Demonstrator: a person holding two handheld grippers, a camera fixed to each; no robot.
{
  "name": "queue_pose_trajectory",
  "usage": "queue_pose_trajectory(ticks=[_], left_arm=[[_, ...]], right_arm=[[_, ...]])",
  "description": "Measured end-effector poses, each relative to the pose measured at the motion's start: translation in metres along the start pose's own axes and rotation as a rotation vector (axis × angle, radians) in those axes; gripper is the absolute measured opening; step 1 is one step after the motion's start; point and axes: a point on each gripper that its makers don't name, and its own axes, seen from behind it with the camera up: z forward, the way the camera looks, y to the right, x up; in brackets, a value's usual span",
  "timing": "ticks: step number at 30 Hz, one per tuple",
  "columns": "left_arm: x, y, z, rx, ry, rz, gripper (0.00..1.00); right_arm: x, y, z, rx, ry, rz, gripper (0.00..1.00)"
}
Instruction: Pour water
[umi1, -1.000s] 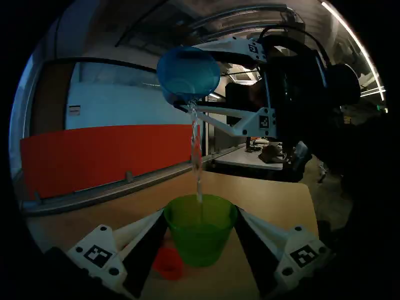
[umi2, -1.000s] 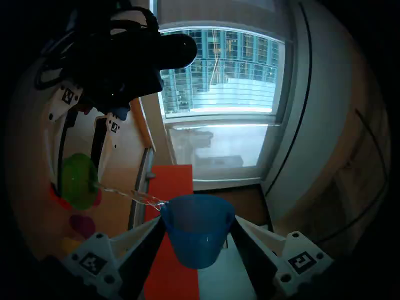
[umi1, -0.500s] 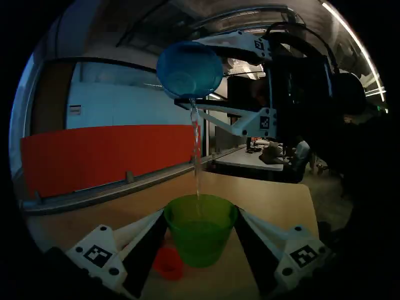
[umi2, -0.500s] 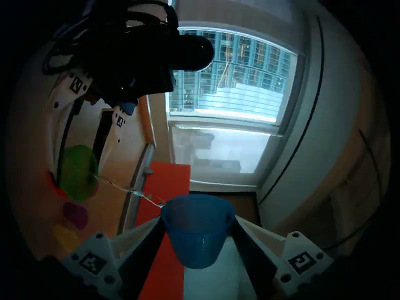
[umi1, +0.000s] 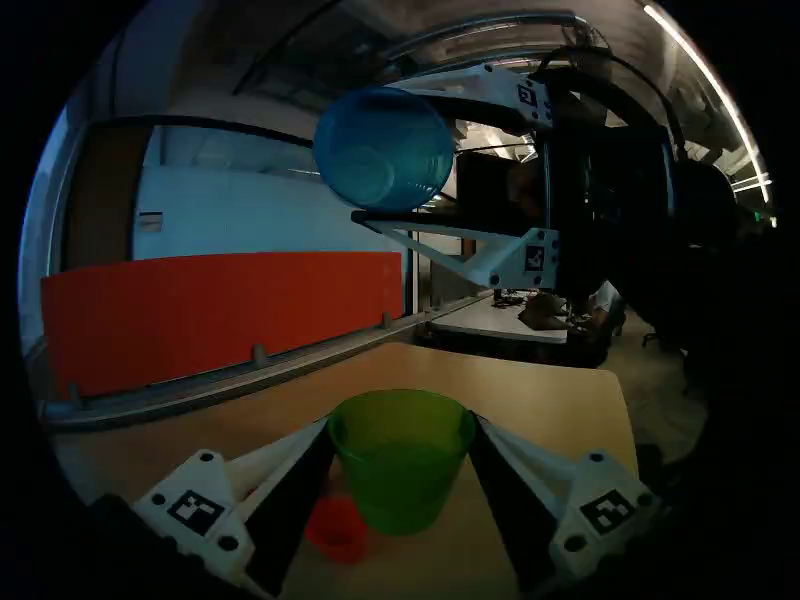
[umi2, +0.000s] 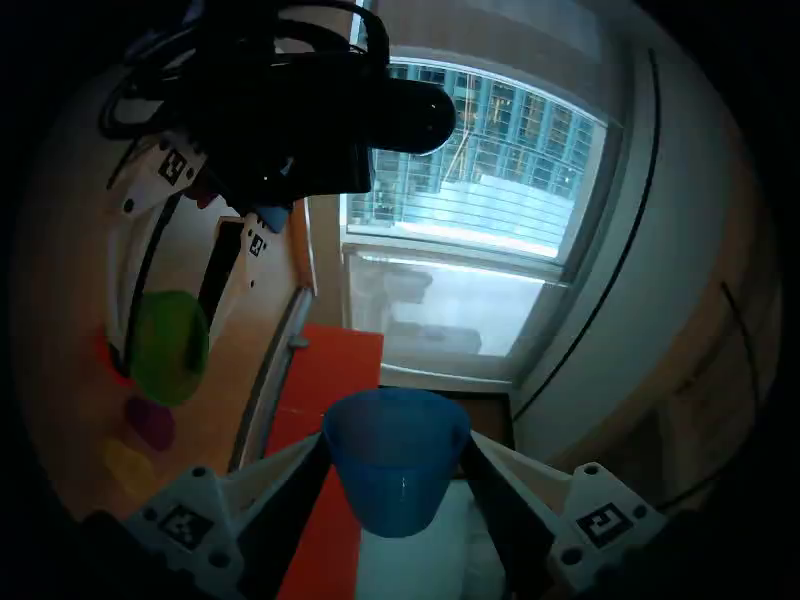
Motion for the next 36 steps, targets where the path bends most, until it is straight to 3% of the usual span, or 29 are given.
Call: queue_pose_trajectory(ticks=[5,9,21,36], left_arm=[[0.002,0.001,0.000,0.001,0.004,0.003,0.88],[0.004,0.000,0.000,0.005,0.006,0.007,0.88],[0.009,-0.002,-0.003,0.012,0.010,0.016,0.88],[0.012,-0.009,-0.006,0.027,0.009,0.026,0.88]], right_arm=[[-0.004,0.002,-0.002,-0.005,0.004,0.067,0.90],[-0.008,0.002,-0.006,-0.006,0.007,0.175,0.90],[-0.003,-0.006,-0.020,0.011,0.032,0.693,0.90],[0.001,-0.018,-0.032,0.060,0.034,1.293,0.90]])
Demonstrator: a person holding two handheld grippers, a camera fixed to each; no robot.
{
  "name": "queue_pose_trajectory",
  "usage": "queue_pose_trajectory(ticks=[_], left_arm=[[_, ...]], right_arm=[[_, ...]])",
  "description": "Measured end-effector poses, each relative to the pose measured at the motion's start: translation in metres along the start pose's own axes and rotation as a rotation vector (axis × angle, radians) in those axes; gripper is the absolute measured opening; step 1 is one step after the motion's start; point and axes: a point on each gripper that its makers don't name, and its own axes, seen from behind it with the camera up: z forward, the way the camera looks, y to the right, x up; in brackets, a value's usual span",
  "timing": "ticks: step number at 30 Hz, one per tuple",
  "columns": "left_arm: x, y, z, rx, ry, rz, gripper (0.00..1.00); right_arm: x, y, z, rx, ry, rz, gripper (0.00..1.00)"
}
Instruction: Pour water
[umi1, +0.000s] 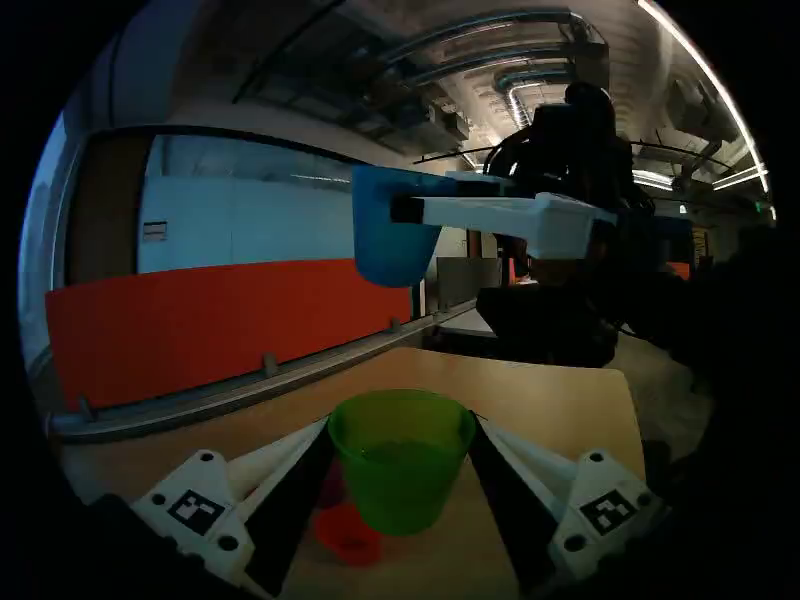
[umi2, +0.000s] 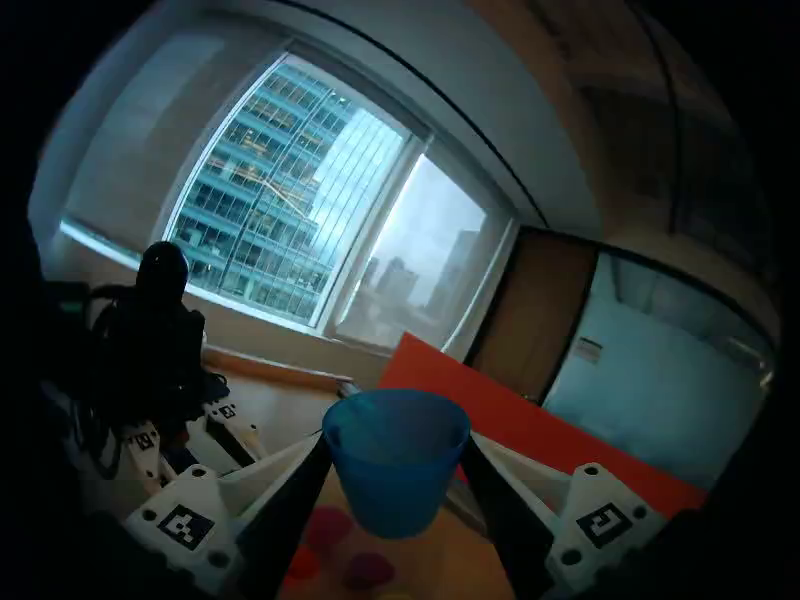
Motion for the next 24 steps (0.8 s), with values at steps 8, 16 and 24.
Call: queue_pose_trajectory(ticks=[8,16,24], left_arm=[[0.001,-0.008,-0.004,0.017,0.001,-0.002,0.88],[0.002,-0.016,-0.010,0.036,0.000,-0.001,0.88],[0.003,-0.026,-0.017,0.061,-0.005,0.004,0.88]], right_arm=[[-0.008,0.006,-0.008,0.017,0.000,0.217,0.90],[-0.019,0.013,-0.017,0.016,-0.013,0.300,0.90],[-0.036,0.012,-0.024,0.014,-0.044,0.315,0.90]])
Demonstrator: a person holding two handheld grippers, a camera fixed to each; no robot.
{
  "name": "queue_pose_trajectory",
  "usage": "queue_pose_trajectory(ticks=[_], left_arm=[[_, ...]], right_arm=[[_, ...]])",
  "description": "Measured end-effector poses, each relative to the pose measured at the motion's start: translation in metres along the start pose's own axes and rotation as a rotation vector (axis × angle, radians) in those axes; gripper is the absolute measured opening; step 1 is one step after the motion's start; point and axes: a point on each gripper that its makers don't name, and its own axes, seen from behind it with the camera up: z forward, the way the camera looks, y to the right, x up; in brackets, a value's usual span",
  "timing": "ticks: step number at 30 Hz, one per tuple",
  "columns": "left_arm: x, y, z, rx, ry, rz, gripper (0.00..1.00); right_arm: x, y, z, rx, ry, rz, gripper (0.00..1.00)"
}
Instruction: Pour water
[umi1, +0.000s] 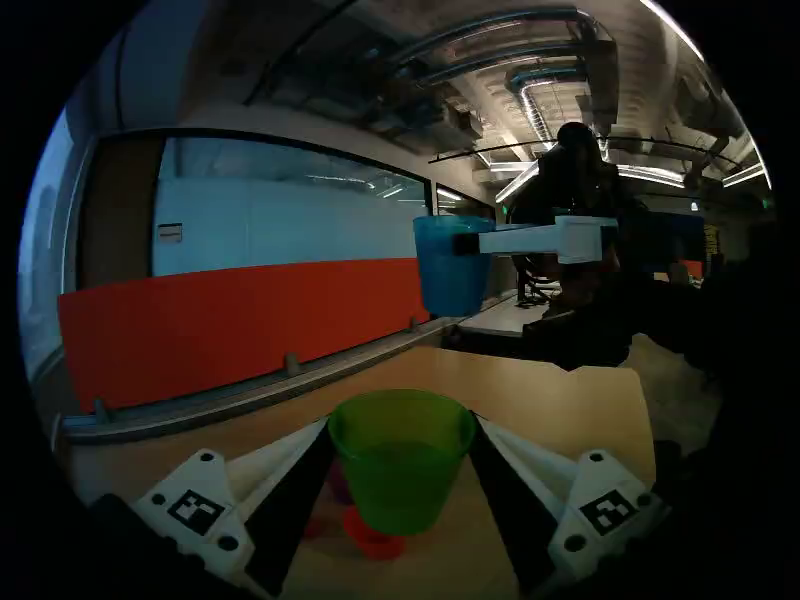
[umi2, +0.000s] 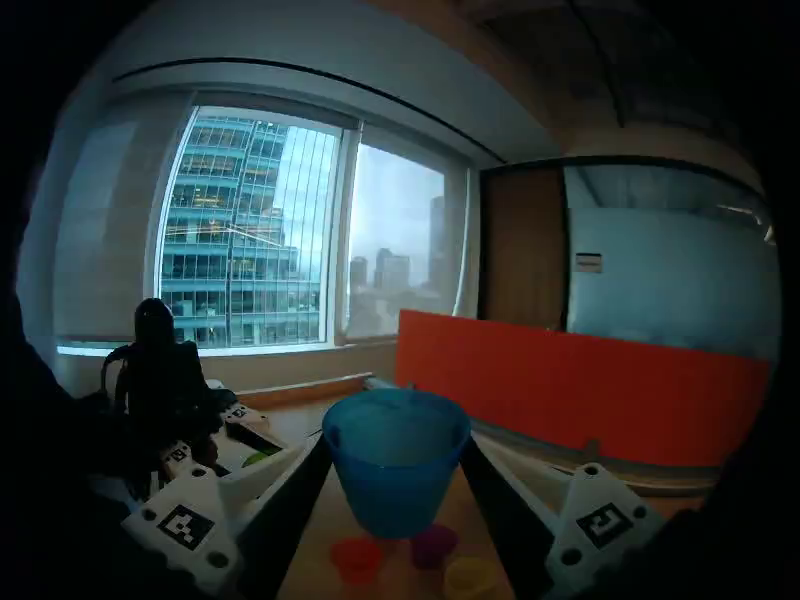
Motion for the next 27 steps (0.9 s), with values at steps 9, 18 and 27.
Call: queue_pose_trajectory(ticks=[9,18,27], left_arm=[[-0.001,-0.019,-0.011,0.039,-0.008,-0.004,0.88],[-0.001,-0.039,-0.023,0.079,-0.017,-0.002,0.88],[-0.003,-0.053,-0.031,0.105,-0.032,-0.004,0.88]], right_arm=[[-0.016,0.010,-0.009,-0.016,-0.022,0.007,0.90],[-0.033,0.018,-0.020,-0.034,-0.038,0.006,0.90],[-0.042,0.024,-0.030,-0.049,-0.050,-0.007,0.90]])
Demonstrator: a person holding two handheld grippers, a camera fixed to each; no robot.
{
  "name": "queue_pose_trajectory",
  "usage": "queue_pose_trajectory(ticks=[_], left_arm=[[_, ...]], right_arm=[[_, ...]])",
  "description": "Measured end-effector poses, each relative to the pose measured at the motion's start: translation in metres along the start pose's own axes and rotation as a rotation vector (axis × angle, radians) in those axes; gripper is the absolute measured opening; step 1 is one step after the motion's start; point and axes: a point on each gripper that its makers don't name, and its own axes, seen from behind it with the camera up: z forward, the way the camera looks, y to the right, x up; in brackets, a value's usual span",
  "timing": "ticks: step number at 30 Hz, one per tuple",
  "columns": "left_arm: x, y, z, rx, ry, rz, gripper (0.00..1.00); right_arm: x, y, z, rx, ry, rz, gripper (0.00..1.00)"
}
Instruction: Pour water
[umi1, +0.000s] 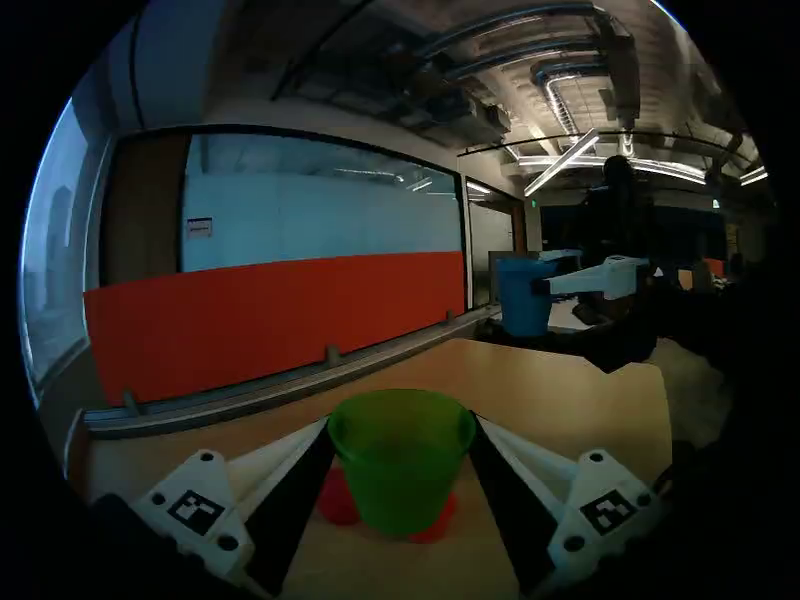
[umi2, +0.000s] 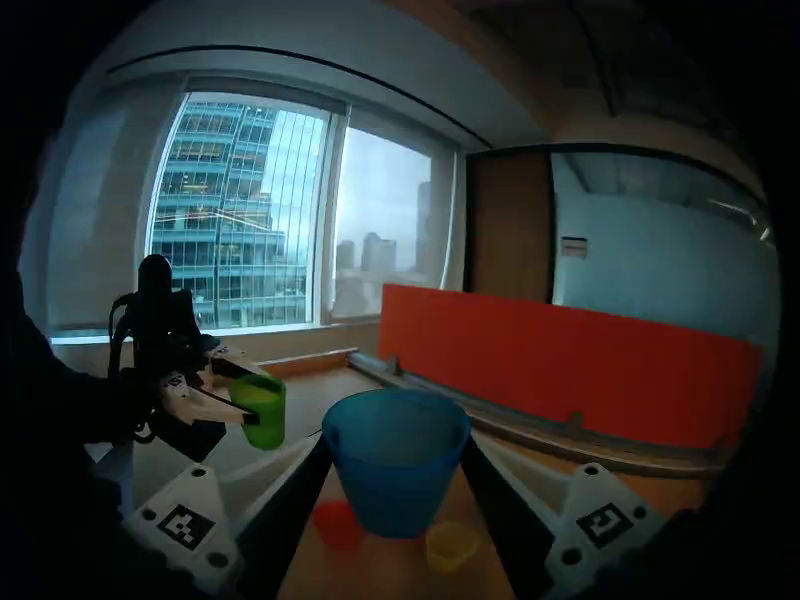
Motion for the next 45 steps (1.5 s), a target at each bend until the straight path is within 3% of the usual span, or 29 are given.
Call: queue_pose_trajectory(ticks=[17,32,45], left_arm=[[-0.018,-0.009,-0.002,0.002,-0.061,-0.001,0.88],[-0.059,-0.012,0.005,-0.017,-0.186,0.021,0.89],[-0.110,-0.015,0.008,-0.035,-0.312,0.018,0.89]], right_arm=[[-0.033,0.002,-0.007,0.023,-0.059,0.029,0.92],[-0.073,0.007,-0.007,0.035,-0.158,0.012,0.92],[-0.122,0.001,0.000,0.076,-0.266,-0.004,0.92]])
